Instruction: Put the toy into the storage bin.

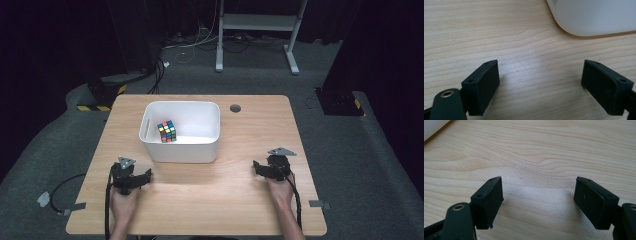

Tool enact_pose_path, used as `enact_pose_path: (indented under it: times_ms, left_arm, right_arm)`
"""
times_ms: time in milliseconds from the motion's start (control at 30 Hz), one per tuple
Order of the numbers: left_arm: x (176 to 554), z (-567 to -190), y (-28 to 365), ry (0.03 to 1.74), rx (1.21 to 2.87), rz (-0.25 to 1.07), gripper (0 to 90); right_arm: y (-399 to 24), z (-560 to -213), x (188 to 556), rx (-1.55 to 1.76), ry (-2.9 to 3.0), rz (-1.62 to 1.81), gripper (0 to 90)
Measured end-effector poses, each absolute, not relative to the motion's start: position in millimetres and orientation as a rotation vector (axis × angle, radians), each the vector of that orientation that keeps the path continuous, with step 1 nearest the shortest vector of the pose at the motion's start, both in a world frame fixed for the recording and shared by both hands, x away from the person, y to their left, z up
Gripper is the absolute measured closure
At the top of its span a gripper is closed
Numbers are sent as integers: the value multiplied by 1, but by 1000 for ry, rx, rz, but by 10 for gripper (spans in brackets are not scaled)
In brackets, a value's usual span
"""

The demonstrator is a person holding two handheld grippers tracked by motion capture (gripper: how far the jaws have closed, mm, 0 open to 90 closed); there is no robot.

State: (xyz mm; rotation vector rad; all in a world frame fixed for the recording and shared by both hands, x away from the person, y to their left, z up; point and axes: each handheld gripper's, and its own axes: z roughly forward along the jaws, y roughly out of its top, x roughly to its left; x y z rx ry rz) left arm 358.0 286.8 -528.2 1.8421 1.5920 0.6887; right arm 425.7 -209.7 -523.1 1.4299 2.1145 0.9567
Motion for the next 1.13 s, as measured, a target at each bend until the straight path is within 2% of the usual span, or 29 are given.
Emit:
enact_pose_path:
  times_ms: [1133]
  left_arm:
    - [358, -528, 286, 1584, 1846, 686, 151]
  right_arm:
    - [-201, -524, 423, 1431, 2094, 874, 233]
